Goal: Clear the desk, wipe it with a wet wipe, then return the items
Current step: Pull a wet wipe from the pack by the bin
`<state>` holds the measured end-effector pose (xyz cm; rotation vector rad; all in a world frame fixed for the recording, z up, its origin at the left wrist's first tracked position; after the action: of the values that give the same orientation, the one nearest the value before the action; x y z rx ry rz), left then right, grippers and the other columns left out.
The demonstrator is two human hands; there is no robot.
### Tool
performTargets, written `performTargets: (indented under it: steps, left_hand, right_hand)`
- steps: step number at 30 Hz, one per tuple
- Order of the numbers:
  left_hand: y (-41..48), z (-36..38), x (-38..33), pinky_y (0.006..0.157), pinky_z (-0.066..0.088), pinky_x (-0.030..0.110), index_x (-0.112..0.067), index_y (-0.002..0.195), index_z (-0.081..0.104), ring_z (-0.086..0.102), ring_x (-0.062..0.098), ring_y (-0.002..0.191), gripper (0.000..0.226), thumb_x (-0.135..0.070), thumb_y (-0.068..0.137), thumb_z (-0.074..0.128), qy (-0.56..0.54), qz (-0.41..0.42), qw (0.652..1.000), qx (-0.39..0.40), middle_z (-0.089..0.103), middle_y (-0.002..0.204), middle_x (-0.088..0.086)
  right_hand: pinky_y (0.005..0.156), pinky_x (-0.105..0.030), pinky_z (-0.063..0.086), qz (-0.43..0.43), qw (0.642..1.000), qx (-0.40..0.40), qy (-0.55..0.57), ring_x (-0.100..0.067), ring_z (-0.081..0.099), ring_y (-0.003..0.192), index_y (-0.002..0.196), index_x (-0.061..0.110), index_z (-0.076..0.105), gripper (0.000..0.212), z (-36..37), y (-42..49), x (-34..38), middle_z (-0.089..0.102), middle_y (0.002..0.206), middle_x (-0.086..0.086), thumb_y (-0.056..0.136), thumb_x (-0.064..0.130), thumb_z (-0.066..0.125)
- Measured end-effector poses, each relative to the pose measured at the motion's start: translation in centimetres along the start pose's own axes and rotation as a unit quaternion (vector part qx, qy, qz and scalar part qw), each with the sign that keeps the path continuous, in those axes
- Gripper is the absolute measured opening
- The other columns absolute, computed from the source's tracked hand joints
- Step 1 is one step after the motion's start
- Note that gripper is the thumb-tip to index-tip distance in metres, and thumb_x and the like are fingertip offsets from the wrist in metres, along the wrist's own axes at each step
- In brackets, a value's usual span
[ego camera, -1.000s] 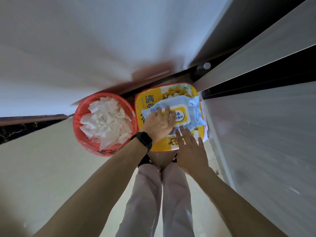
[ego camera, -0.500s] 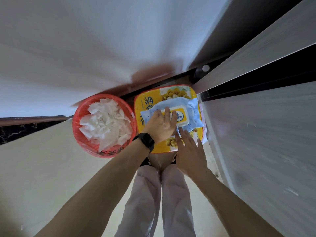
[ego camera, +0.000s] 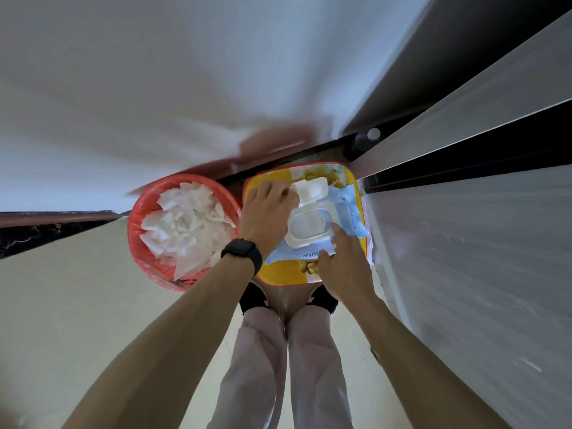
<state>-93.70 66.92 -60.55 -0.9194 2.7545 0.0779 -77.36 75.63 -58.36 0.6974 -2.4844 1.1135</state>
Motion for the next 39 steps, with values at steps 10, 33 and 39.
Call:
performTargets:
  steps: [10, 33, 39]
  left_hand:
    - [-1.6, 0.9, 0.6, 0.105, 0.044, 0.042, -0.023, 0.136, 0.06, 0.048, 0.024, 0.133, 0.038, -0.03, 0.102, 0.045, -0.155, -0.097, 0.97, 0.158, 0.052, 0.148, -0.004]
    - [-1.4, -0.4, 0.3, 0.085, 0.049, 0.037, -0.029, 0.116, 0.058, 0.049, 0.026, 0.129, 0.024, -0.021, 0.093, 0.061, -0.161, -0.103, 0.956, 0.222, 0.029, 0.16, -0.008]
    - [-2.2, 0.2, 0.8, 0.094, 0.045, 0.037, -0.03, 0.12, 0.058, 0.046, 0.024, 0.134, 0.027, -0.021, 0.094, 0.06, -0.186, -0.102, 0.955, 0.208, 0.026, 0.162, -0.01]
  right_hand:
    - [0.071, -0.024, 0.04, 0.069, 0.986, -0.087, 0.125, -0.013, 0.061, 0.089, 0.094, 0.021, 0.067, 0.018, -0.2, 2.8, 2.0, 0.065, 0.101, 0.003, 0.089, 0.038, 0.063]
    - [0.069, -0.019, 0.034, -0.026, 0.993, -0.111, 0.016, -0.016, 0.06, 0.085, 0.1, 0.019, 0.073, 0.019, 0.5, 2.4, 1.4, 0.059, 0.097, 0.0, 0.095, 0.027, 0.057]
    - [0.072, -0.032, 0.046, 0.028, 0.991, -0.086, -0.104, -0.027, 0.063, 0.09, 0.108, 0.022, 0.069, 0.026, 1.2, 3.8, 3.1, 0.057, 0.111, 0.0, 0.094, 0.034, 0.051]
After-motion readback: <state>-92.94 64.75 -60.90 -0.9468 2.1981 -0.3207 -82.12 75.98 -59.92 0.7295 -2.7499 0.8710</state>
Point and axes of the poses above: each hand's wrist, its own y-axis towards the middle knuckle, its own z-axis out of the palm, x = y × z, the point moved 1 cm from there along y, towards the middle knuckle
